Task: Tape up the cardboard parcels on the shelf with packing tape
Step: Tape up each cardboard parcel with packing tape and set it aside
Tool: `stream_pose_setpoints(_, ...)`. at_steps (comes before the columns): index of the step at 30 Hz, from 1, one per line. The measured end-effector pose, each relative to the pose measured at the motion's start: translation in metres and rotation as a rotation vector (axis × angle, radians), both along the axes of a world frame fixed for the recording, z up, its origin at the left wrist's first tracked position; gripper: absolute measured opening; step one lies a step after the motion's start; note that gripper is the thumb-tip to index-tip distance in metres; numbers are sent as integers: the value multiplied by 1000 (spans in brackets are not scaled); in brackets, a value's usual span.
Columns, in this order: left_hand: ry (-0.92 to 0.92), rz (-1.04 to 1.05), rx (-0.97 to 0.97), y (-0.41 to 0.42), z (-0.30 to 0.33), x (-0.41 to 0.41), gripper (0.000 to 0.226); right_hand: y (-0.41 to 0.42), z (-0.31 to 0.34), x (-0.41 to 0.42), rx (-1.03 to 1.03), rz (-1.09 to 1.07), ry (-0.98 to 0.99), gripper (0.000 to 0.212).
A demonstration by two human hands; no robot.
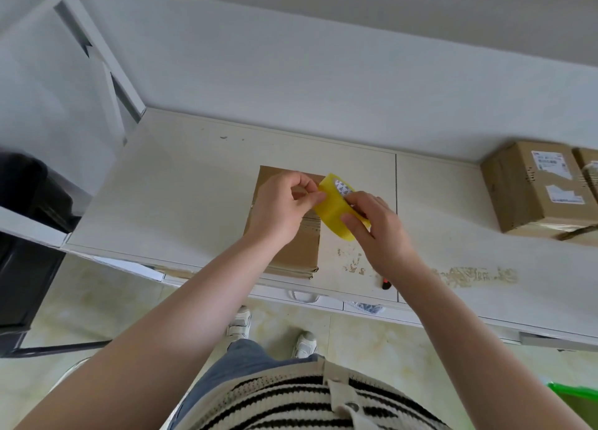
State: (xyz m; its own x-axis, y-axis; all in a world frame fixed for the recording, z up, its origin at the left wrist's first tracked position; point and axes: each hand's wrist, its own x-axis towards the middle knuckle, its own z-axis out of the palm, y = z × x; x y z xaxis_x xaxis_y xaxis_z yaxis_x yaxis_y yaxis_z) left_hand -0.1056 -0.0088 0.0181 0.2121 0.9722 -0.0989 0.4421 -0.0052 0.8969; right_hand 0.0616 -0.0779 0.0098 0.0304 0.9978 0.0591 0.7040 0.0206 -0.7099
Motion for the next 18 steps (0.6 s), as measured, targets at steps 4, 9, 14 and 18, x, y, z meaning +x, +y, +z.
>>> stream_pose_setpoints(4, 94, -59, 159, -3, 5, -5, 16, 2, 4, 2, 16, 35, -35, 28)
stream_pose_setpoints(9, 88, -166, 250, -3, 9, -9, 16, 6, 13, 2, -21, 57, -35, 33)
stream_pose_setpoints(14, -49, -334, 71, 10, 12, -21, 9, 4, 20, 6, -87, 84, 71, 26)
stream_pose_setpoints(18, -145, -374, -5, 13, 13, -27, 15, 5, 26, 10, -147, 47, 132, 13)
